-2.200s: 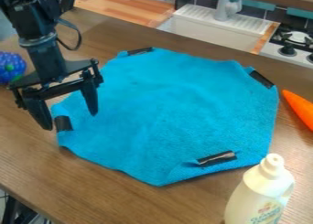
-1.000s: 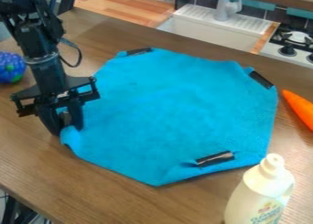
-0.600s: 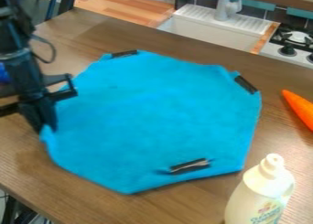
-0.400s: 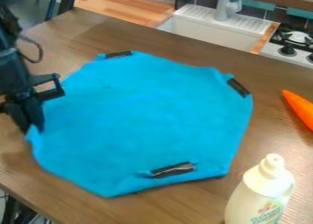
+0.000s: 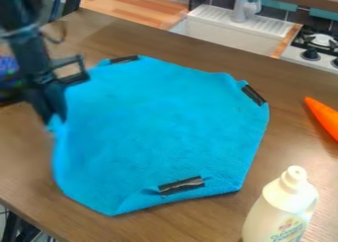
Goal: Fold the cloth from left to right
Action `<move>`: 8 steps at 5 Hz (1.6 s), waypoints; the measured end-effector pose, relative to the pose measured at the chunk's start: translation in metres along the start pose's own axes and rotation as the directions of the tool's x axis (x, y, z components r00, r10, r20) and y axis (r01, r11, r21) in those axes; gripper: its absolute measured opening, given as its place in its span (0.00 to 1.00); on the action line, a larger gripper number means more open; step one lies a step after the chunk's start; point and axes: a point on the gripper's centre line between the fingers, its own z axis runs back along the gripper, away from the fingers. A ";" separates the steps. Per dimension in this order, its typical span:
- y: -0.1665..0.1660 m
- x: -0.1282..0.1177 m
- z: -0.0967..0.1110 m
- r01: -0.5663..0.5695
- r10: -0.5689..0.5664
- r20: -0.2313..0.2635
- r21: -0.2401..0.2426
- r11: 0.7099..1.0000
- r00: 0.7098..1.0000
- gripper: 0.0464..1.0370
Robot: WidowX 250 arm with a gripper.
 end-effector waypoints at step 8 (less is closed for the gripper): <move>-0.215 -0.001 -0.022 -0.118 0.118 0.000 0.001 0.993 0.993 0.03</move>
